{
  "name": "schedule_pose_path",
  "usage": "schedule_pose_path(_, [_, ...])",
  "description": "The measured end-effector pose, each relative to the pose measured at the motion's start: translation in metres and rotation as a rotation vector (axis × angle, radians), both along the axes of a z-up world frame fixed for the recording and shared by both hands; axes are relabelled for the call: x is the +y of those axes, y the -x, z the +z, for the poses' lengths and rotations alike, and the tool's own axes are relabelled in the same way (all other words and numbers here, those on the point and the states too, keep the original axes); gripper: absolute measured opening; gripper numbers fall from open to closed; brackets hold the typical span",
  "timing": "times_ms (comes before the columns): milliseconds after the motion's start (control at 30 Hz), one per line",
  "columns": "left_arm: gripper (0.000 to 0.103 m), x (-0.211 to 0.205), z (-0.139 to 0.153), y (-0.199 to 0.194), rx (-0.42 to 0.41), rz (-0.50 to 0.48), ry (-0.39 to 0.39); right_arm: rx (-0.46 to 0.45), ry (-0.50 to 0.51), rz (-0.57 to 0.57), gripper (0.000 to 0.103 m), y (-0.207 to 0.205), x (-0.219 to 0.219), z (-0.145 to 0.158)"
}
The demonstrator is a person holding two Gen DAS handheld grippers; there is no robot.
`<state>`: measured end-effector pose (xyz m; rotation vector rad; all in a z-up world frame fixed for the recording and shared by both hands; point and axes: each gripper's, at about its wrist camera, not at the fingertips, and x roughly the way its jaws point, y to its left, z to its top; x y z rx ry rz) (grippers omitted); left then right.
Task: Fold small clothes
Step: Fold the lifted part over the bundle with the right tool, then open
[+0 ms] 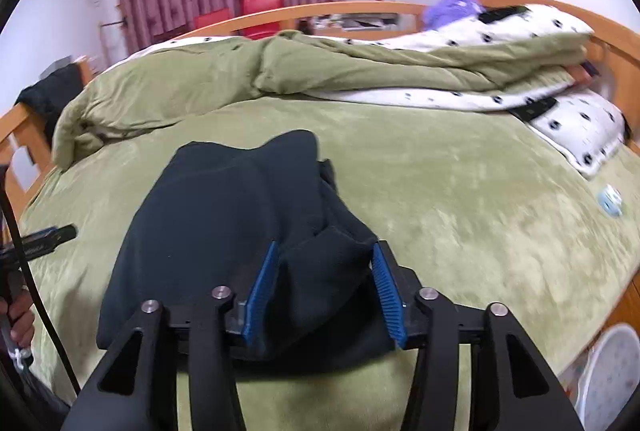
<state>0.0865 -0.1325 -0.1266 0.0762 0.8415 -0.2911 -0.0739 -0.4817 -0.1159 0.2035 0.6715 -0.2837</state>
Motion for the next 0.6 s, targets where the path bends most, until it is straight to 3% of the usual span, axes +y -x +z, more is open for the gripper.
schedule_pose_path(67, [0.065, -0.005, -0.001, 0.000, 0.001, -0.004, -0.002, 0.023, 0.010, 0.024, 0.058, -0.011, 0.000, -0.006])
schedule_pose_path(133, [0.065, -0.009, -0.002, 0.002, 0.004, -0.010, -0.006, 0.084, 0.009, 0.028, 0.049, -0.025, 0.000, -0.020])
schedule_pose_path(167, [0.065, -0.011, -0.003, 0.001, 0.005, -0.011, -0.009, 0.122, 0.002, 0.025, 0.017, -0.032, -0.003, -0.029])
schedule_pose_path(233, [0.065, -0.010, -0.004, 0.003, 0.007, -0.011, -0.013, 0.137, -0.017, 0.014, 0.016, -0.031, -0.009, -0.038])
schedule_pose_path(300, [0.065, -0.008, -0.005, 0.002, 0.008, -0.008, -0.010, 0.027, -0.098, -0.021, 0.014, -0.008, -0.026, -0.029])
schedule_pose_path(367, [0.065, -0.006, -0.008, 0.000, 0.014, -0.003, -0.006, -0.015, -0.151, -0.046, 0.014, 0.007, -0.038, -0.027])
schedule_pose_path(500, [0.065, -0.004, -0.011, -0.006, 0.031, 0.003, 0.013, 0.180, -0.096, -0.056, 0.015, -0.006, -0.033, -0.059])
schedule_pose_path(567, [0.065, 0.000, -0.011, -0.006, 0.030, 0.002, 0.027, 0.170, -0.058, -0.045, 0.018, -0.005, -0.027, -0.050])
schedule_pose_path(600, [0.065, 0.002, -0.010, -0.005, 0.025, 0.001, 0.025, 0.150, -0.046, -0.042, 0.026, -0.002, -0.026, -0.042])
